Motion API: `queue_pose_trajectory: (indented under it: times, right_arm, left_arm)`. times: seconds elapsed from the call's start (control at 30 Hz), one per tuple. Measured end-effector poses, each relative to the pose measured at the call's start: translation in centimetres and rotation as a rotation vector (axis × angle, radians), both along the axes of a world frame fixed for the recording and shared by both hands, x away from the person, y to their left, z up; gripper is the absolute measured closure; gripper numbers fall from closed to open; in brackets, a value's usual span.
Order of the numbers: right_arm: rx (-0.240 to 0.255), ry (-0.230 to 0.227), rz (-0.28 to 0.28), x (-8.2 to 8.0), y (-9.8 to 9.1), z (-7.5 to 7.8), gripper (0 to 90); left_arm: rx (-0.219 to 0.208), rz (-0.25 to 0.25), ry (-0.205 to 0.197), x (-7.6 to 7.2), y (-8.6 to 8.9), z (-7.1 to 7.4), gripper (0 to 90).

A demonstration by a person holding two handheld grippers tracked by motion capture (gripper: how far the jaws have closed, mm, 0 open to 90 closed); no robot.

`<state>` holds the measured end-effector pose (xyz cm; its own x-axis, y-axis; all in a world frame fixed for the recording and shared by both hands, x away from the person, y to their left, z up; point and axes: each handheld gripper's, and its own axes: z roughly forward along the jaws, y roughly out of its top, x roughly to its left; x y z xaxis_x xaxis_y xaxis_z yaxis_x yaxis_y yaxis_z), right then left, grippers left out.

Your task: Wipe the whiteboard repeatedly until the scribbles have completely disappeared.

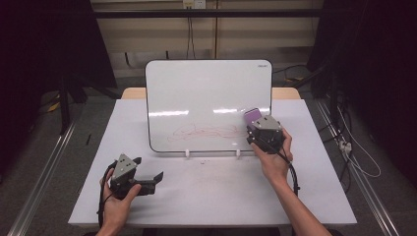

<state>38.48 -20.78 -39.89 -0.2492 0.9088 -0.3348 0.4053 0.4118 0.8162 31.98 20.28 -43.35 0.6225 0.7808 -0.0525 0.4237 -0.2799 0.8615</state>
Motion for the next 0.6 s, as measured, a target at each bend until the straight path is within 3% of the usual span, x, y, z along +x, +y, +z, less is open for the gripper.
queue_pose_trajectory:
  times: [0.3, 0.43, 0.6]
  right_arm:
    - [-0.049, -0.016, -0.007, -0.1, 0.8, -0.2, 41.9]
    - [-0.067, -0.015, 0.017, -0.3, 1.6, -0.5, 41.9]
    - [-0.057, 0.001, 0.059, -0.5, 2.7, -1.0, 42.0]
  left_arm:
    - [0.000, 0.013, 0.000, 0.1, 0.1, 0.0, 6.2]
    - [0.003, 0.009, -0.004, 0.2, 0.0, 0.0, 6.2]
    - [0.000, 0.008, -0.001, 0.2, 0.1, 0.0, 6.2]
